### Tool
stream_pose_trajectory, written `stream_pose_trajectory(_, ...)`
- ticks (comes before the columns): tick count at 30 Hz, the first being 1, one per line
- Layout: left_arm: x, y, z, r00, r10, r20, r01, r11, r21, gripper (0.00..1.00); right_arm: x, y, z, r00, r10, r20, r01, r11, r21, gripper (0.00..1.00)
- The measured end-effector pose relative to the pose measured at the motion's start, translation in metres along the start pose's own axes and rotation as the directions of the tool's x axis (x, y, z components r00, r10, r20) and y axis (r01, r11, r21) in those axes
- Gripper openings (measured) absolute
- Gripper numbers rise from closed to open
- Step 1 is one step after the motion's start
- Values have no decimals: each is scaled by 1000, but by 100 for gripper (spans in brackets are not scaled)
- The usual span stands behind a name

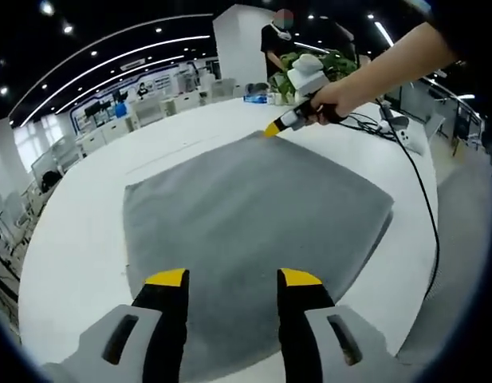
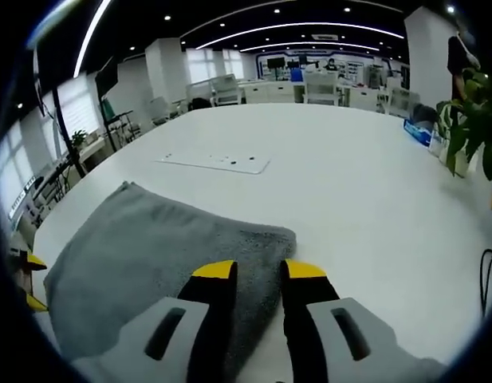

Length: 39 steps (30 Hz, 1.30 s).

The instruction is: Fold the towel on the table until its edges align and the towel forms a compact rectangular stack.

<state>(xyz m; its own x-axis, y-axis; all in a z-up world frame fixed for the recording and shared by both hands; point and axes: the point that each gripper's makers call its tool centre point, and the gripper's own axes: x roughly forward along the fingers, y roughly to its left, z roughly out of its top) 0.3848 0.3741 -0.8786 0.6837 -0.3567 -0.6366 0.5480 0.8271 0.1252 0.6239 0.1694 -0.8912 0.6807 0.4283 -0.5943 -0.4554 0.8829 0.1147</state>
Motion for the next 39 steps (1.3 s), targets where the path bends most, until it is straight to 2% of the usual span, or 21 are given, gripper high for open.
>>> stream_pose_trajectory(2, 8, -19, 7, 998, -57, 10, 57, 998, 25, 48, 1, -3, -1, 1000, 2, 0, -2, 1000, -7, 21)
stream_pose_trajectory(4, 15, -36, 14, 995, -100, 11, 99, 993, 70, 48, 1, -7, -5, 1000, 2, -26, -4, 997, -77, 22)
stream_pose_trajectory(8, 24, -62, 27, 986, -164, 29, 160, 981, 106, 49, -1, -3, -7, 1000, 11, -27, -13, 998, -69, 23)
stream_pose_trajectory(13, 33, -99, 40, 962, -272, 27, 261, 943, 207, 51, -4, -6, -7, 1000, -6, -25, 4, 996, -88, 27)
stream_pose_trajectory(16, 36, -113, 47, 953, -302, 29, 287, 929, 233, 51, -4, -7, -7, 1000, -5, -22, 3, 996, -88, 28)
stream_pose_trajectory(22, 42, -141, 59, 926, -377, 28, 356, 895, 268, 50, -5, -8, -7, 1000, -2, -10, 2, 999, -48, 28)
stream_pose_trajectory(28, 45, -169, 69, 895, -445, 22, 416, 854, 312, 45, -4, -4, -6, 1000, 12, -3, -12, 999, -37, 27)
stream_pose_trajectory(31, 47, -180, 71, 884, -466, 16, 437, 840, 321, 38, -3, 1, -8, 1000, 21, -6, -21, 999, -34, 26)
stream_pose_trajectory(32, 47, -185, 71, 876, -482, 8, 454, 830, 323, 33, -2, 2, -9, 1000, 23, -9, -23, 999, -30, 26)
stream_pose_trajectory(35, 47, -194, 69, 862, -507, -8, 481, 812, 331, 24, 0, 2, -13, 1000, 23, -13, -23, 1000, -21, 25)
stream_pose_trajectory(39, 49, -208, 65, 834, -552, -29, 530, 783, 327, 22, 1, -1, -15, 1000, 20, -21, -20, 1000, -11, 24)
